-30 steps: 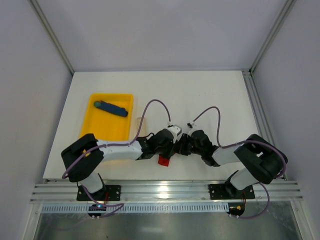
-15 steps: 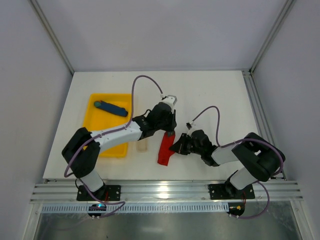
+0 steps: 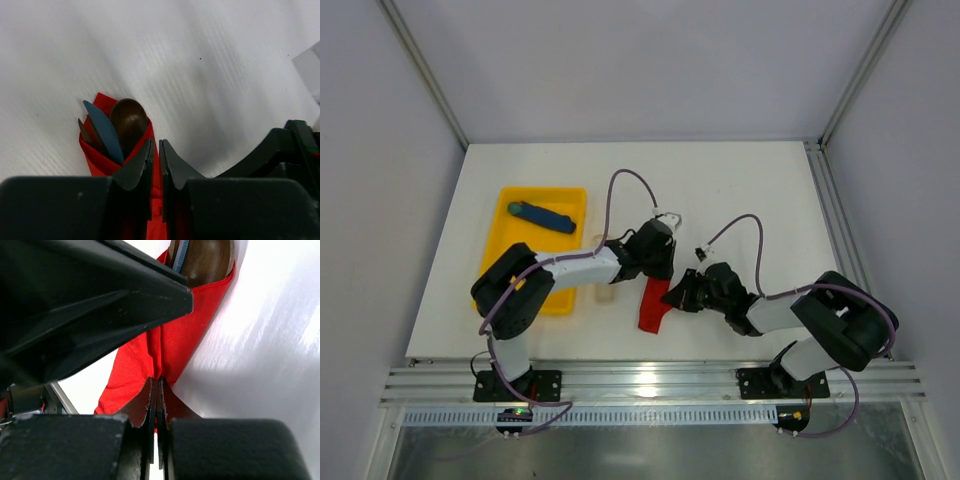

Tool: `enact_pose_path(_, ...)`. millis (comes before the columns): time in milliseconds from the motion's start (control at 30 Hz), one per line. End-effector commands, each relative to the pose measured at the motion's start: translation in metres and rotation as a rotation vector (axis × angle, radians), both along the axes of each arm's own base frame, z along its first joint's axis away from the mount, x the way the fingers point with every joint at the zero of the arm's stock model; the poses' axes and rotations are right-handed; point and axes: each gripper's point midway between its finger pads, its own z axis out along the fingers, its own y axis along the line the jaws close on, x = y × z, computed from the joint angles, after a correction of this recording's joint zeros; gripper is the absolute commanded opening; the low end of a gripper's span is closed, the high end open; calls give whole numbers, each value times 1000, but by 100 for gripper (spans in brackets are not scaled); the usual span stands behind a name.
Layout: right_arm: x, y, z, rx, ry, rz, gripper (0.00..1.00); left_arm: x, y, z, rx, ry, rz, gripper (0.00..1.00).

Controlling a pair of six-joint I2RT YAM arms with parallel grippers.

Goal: Place the utensils on the paper napkin and roll it up
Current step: Roll the napkin at the center of the board.

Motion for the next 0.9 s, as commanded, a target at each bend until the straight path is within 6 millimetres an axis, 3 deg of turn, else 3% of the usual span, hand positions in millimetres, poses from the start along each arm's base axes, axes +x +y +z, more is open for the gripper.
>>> enact_pose_path(0, -7, -11, -10, -45, 7, -29, 4, 5, 7, -12, 34, -24, 21, 11)
enact_pose_path(333, -10, -16, -10, -59, 3, -61, 4, 6, 21, -32, 90, -28, 54, 10)
enact_pose_path(867, -24, -35, -23, -94, 30, -137, 4, 10, 28, -39, 124, -41, 78, 8)
